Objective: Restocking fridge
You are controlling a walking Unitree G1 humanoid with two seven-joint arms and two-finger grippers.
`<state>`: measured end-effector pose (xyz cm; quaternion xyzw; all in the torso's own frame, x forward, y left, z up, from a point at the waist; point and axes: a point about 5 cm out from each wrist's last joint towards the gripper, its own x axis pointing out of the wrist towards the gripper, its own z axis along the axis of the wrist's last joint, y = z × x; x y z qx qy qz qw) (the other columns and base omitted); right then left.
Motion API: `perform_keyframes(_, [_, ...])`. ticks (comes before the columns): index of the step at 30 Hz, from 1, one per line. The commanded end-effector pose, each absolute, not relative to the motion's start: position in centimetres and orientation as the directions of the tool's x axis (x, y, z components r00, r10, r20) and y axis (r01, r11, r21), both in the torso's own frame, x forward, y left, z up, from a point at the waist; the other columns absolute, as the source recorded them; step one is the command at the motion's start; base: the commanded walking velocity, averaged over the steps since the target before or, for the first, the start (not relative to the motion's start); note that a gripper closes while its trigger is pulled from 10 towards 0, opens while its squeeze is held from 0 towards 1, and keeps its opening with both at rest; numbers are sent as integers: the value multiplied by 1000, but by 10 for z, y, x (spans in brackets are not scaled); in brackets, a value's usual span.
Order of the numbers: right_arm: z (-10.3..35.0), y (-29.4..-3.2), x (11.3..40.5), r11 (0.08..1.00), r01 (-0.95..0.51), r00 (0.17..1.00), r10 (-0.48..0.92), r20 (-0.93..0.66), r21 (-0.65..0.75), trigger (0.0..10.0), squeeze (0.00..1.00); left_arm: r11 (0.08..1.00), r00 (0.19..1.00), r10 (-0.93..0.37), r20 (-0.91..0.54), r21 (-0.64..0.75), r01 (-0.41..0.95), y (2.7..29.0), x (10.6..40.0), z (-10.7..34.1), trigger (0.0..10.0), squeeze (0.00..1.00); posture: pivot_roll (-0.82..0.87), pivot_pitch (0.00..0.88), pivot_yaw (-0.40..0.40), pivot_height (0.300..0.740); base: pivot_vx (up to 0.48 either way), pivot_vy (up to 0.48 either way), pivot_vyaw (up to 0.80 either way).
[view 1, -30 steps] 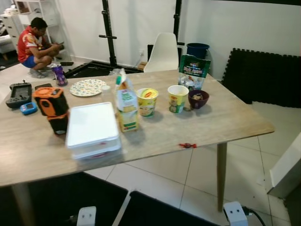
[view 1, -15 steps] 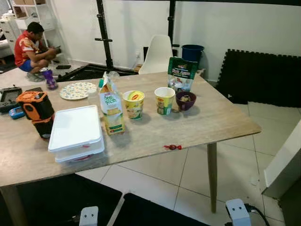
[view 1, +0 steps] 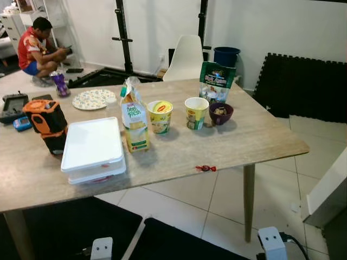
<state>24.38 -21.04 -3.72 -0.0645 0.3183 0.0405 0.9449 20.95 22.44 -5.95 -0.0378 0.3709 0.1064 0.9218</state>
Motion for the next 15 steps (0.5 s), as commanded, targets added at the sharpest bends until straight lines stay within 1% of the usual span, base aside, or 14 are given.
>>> perform_keyframes(1, [-39, -216, 239, 988, -112, 784, 24, -620, -104, 10000, 0, 968, 687, 178, -705, -1, -251, 224, 203, -63, 10000, 0, -75, 123, -16, 734, 0, 0, 0])
perform_keyframes(15, [-39, -216, 239, 988, -114, 783, 25, -622, -104, 10000, 0, 967, 683, 178, -708, -1, -253, 225, 202, -64, 10000, 0, -74, 124, -18, 734, 0, 0, 0])
